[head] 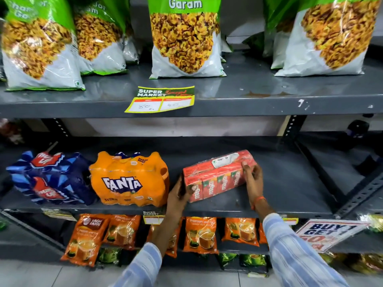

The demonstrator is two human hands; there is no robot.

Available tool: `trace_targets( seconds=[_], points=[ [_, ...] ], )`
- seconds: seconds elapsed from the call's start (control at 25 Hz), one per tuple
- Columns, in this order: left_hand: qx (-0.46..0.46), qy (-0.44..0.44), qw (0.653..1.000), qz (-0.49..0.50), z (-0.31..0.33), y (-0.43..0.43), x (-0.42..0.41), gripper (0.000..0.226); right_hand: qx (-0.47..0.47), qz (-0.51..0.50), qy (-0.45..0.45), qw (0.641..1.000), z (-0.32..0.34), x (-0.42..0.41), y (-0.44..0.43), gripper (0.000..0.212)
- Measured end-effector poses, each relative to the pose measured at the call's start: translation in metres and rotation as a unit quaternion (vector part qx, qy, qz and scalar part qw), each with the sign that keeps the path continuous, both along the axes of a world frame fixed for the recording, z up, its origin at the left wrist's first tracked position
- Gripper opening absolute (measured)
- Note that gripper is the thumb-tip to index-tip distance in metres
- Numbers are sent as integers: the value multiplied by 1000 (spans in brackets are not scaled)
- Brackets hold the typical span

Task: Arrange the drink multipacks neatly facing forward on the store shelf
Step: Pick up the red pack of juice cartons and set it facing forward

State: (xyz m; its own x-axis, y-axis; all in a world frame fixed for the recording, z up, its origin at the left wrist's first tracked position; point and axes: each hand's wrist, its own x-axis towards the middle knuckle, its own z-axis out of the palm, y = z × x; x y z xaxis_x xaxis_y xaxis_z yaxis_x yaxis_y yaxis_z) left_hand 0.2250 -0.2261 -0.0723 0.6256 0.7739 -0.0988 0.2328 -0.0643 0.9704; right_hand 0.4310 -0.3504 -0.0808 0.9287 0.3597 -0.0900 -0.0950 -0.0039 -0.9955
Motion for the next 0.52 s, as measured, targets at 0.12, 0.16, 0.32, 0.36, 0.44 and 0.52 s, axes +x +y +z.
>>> trace_targets(
  seconds=[0.12, 0.16, 0.32, 0.36, 0.44, 0.52],
  points=[
    [21, -27, 995, 90, -5, -10, -8, 42, -34, -69, -69, 995, -9, -27, 3, 49],
    [24, -25, 994, 105, -6, -11, -9, 40, -45, -82, -81, 992, -11, -36, 3, 49],
    [28, -34, 989, 138, -6, -15, -18, 37, -54, -96, -64, 992, -11, -61, -3, 53],
    [21, -36, 989, 145, -7, -16, -20, 36, -55, -95, -64, 992, -11, -65, -3, 53],
    [8, -39, 988, 148, -10, -15, -24, 34, -55, -97, -56, 992, -9, -71, -5, 53],
    [7, -42, 989, 143, -11, -14, -26, 33, -49, -101, -59, 992, -7, -75, -7, 53]
  ],
)
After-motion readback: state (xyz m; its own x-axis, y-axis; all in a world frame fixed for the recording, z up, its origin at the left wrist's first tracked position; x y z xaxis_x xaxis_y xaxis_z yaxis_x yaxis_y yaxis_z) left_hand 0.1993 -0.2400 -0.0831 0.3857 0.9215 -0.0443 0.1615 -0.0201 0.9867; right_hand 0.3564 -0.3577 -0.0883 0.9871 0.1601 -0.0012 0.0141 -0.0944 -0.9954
